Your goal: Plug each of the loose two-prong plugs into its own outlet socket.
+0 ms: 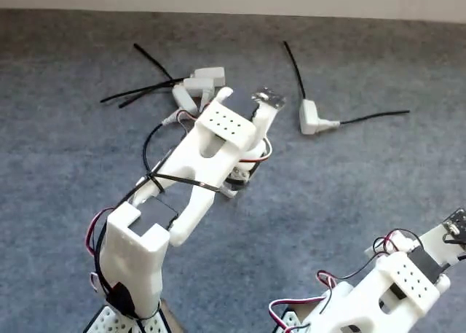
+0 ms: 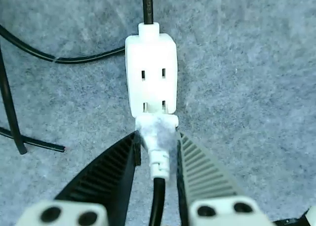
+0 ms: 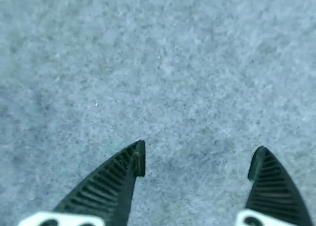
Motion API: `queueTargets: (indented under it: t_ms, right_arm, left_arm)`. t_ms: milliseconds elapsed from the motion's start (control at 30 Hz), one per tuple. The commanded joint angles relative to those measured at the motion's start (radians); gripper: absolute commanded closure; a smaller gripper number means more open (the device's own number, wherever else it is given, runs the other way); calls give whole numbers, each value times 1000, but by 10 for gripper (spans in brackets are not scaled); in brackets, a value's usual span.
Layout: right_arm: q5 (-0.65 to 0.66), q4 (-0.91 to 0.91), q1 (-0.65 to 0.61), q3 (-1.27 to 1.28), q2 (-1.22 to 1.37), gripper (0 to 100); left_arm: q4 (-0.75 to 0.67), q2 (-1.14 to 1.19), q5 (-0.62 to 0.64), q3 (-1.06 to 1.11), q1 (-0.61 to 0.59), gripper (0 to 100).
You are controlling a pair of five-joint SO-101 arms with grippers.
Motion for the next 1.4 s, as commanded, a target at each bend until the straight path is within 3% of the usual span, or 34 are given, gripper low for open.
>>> queueTargets:
  t_ms: [0,267,533,867,1133,1367]
  right_arm:
    - [12,-15,12,-2,-8,676]
    - [12,-15,12,-2,-8,676]
    - [12,-48,12,33,-15,676]
    - [12,-53,12,33,-15,676]
    - [12,-53,12,35,-15,676]
    - [12,-53,12,35,-15,676]
  left_arm:
    - [-37,-8,2,21,8,993]
    - [-232,-8,2,252,-12,993]
    - [-273,-7,2,222,-91,993]
    - [-153,96,-5,51,-84,985]
    - [89,105,3,-222,-58,854]
    - [71,88,3,-240,-16,831]
